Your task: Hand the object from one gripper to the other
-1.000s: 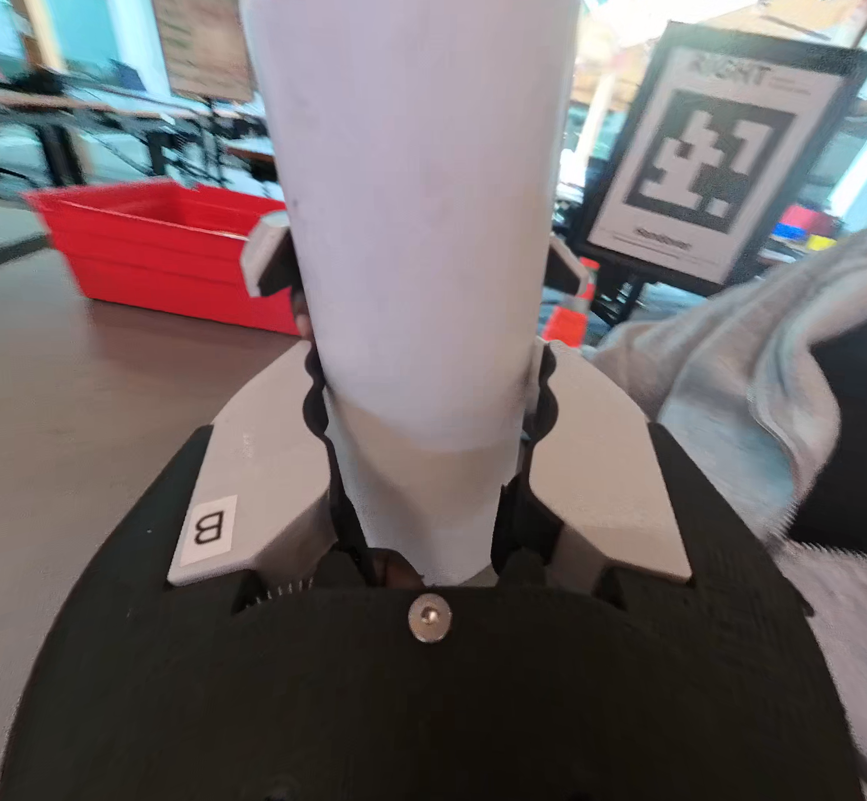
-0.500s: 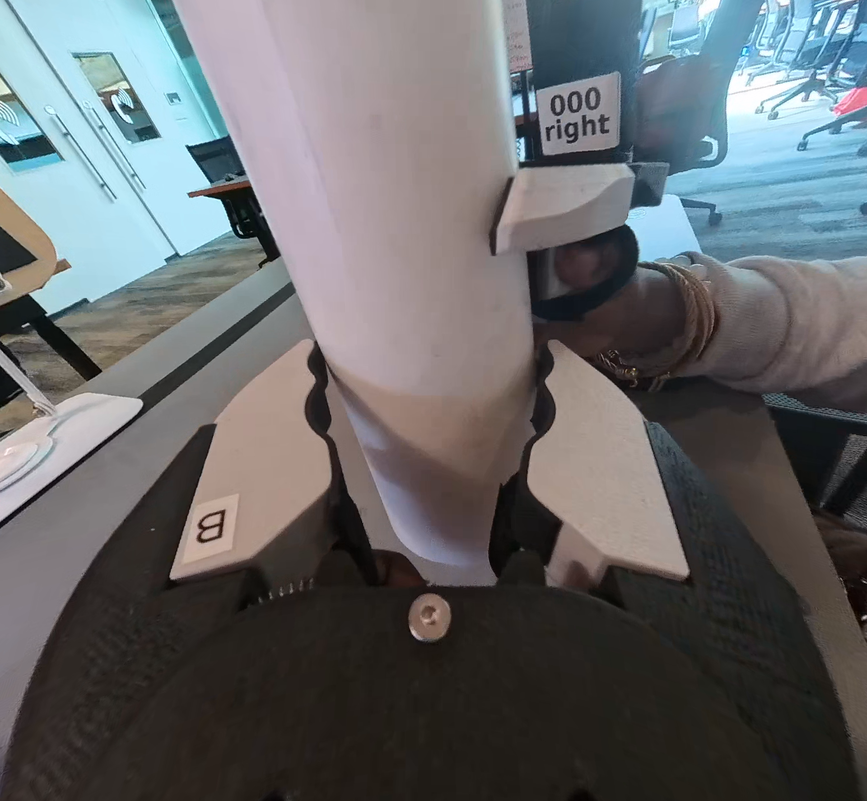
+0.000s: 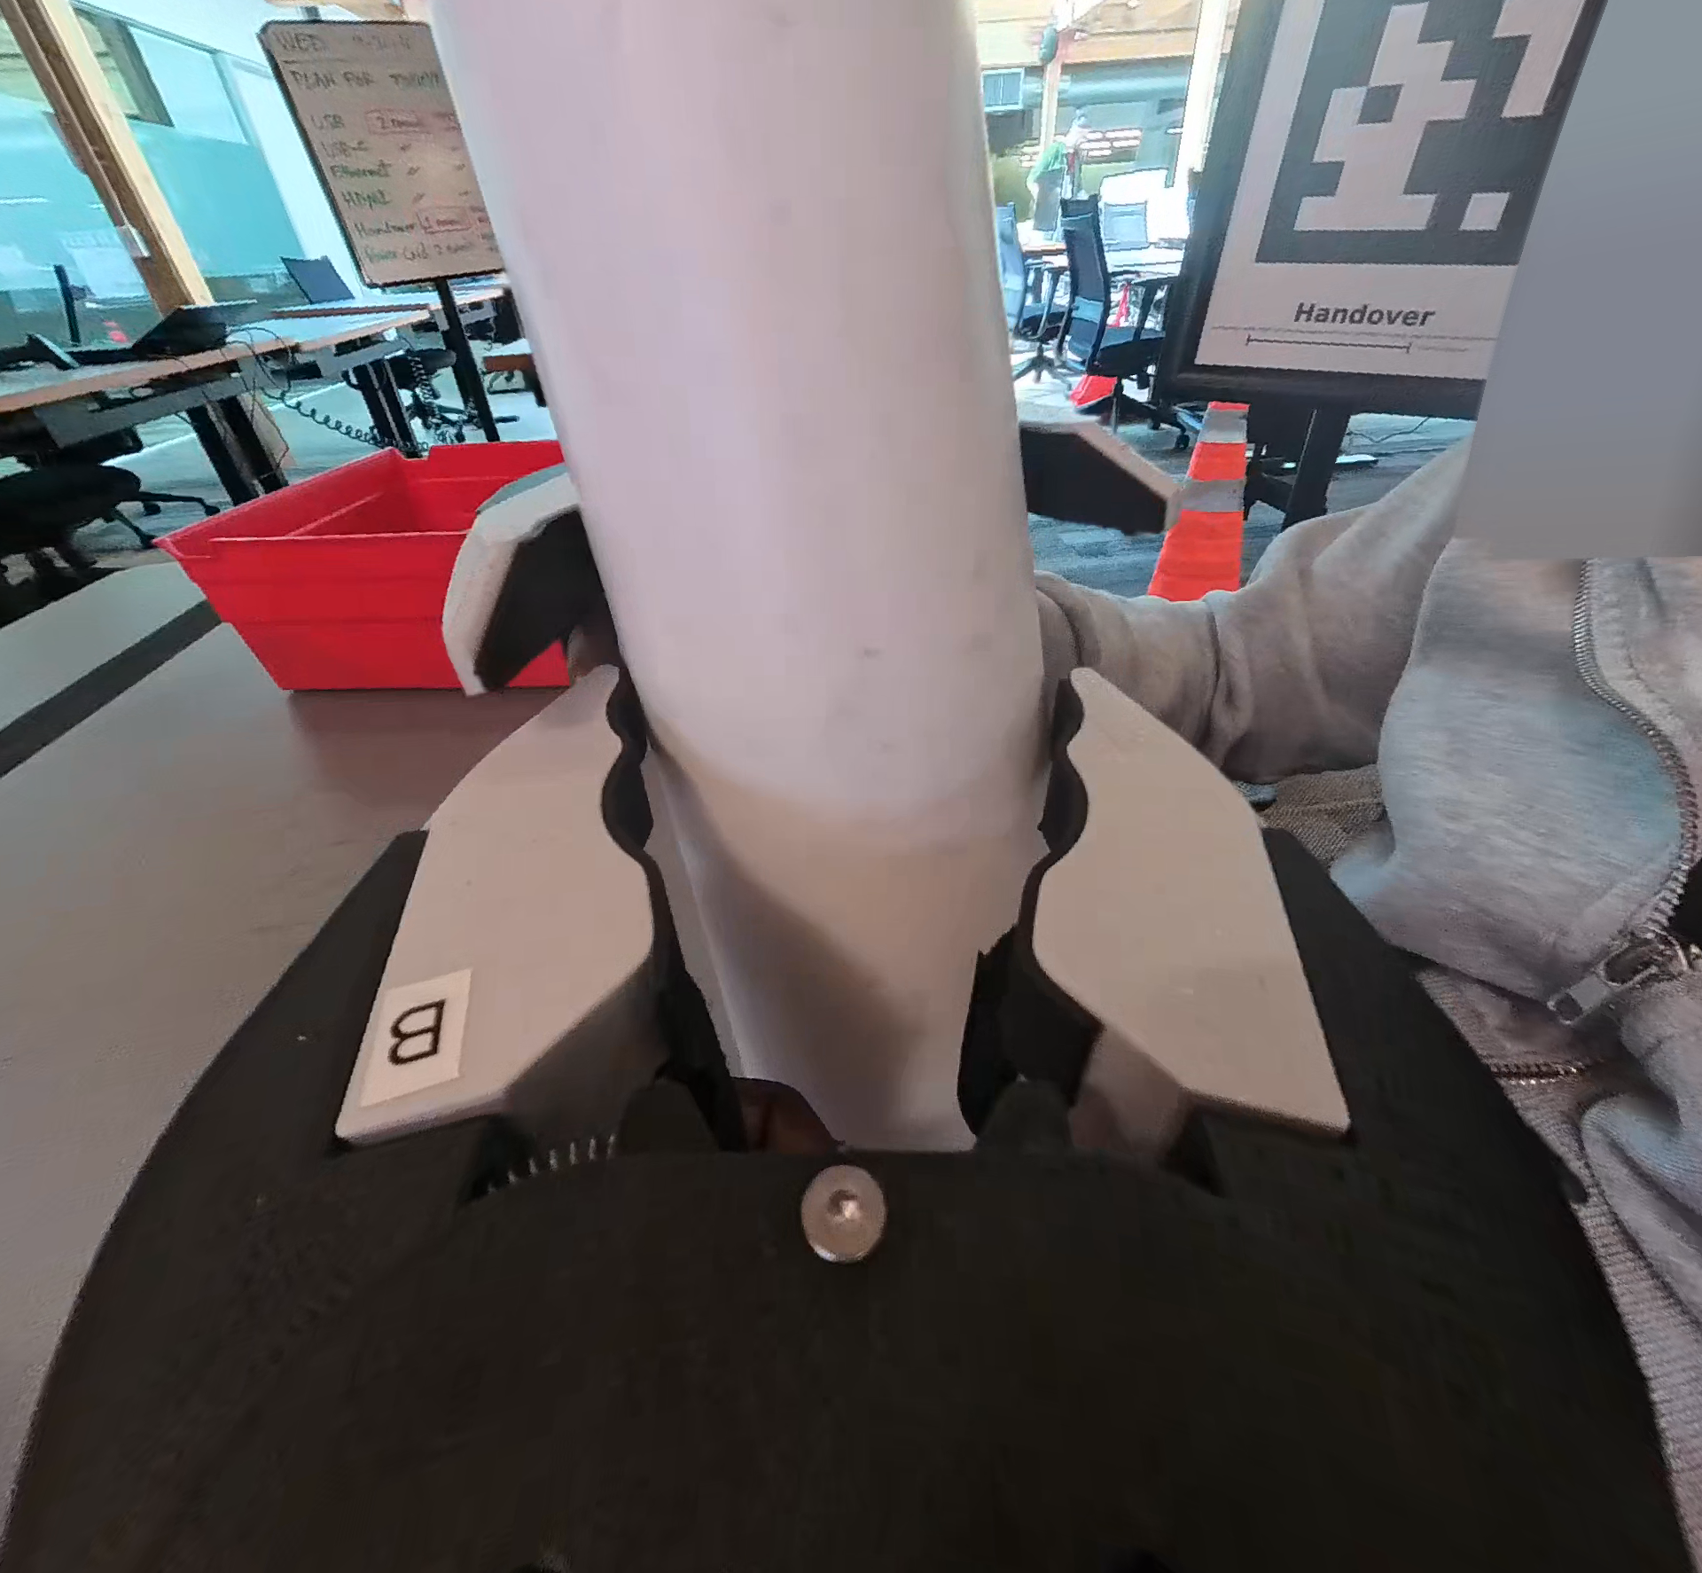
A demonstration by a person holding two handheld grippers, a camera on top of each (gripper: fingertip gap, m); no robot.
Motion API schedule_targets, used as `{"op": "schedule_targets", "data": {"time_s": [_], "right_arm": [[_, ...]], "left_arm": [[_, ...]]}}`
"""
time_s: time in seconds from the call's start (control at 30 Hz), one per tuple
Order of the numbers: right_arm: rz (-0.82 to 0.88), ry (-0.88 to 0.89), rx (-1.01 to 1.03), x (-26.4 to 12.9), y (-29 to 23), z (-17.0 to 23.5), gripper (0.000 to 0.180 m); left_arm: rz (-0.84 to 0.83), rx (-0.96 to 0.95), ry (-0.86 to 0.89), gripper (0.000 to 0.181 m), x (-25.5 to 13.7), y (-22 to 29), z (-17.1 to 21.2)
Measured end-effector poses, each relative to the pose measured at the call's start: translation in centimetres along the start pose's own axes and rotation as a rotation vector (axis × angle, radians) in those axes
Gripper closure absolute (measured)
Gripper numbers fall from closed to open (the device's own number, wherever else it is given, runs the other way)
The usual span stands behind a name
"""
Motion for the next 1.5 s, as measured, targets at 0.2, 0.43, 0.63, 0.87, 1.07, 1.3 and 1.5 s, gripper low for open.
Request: {"op": "schedule_targets", "data": {"time_s": [0.2, 0.43, 0.63, 0.87, 1.07, 1.3, 1.5], "right_arm": [[0.183, -0.027, -0.139, -0.6, 2.2, -0.3, 0.081], [0.505, 0.011, -0.224, -2.4, 6.0, -0.9, 0.082], [0.513, -0.046, -0.281, -1.2, 5.8, 0.3, 0.081], [0.489, -0.08, -0.284, -0.4, 5.4, 1.1, 0.08], [0.24, -0.027, -0.13, 0.0, 2.8, 0.2, 0.075], [-0.04, -0.043, 0.13, 0.5, -0.5, 0.9, 0.072], [-0.03, -0.05, 0.037, 0.2, -0.5, 0.5, 0.093]], "left_arm": [[-0.172, 0.009, -0.013, 0.09, -0.4, -2.5, 0.2], [-0.515, 0.3, -0.108, 0.085, -1.0, -6.0, 1.2], [-0.521, 0.286, -0.174, 0.083, -0.8, -6.2, 2.4], [-0.494, 0.266, -0.199, 0.087, -0.7, -5.8, 2.9], [-0.214, 0.03, -0.036, 0.088, 0.2, -2.7, 1.3], [0.143, -0.191, -0.017, 0.088, 0.9, 2.0, 1.2], [0.113, -0.203, -0.008, 0.088, 0.7, 1.5, 1.0]]}}
Point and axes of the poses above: each gripper's, where its closed fingertips meet, x out along the fingers, z out of its underside, y = z × x across the jaws, the point moved 1 cm from there along -x, back along the fingers, and after that the axes turned 11 degrees about y, right-handed, at the moved point
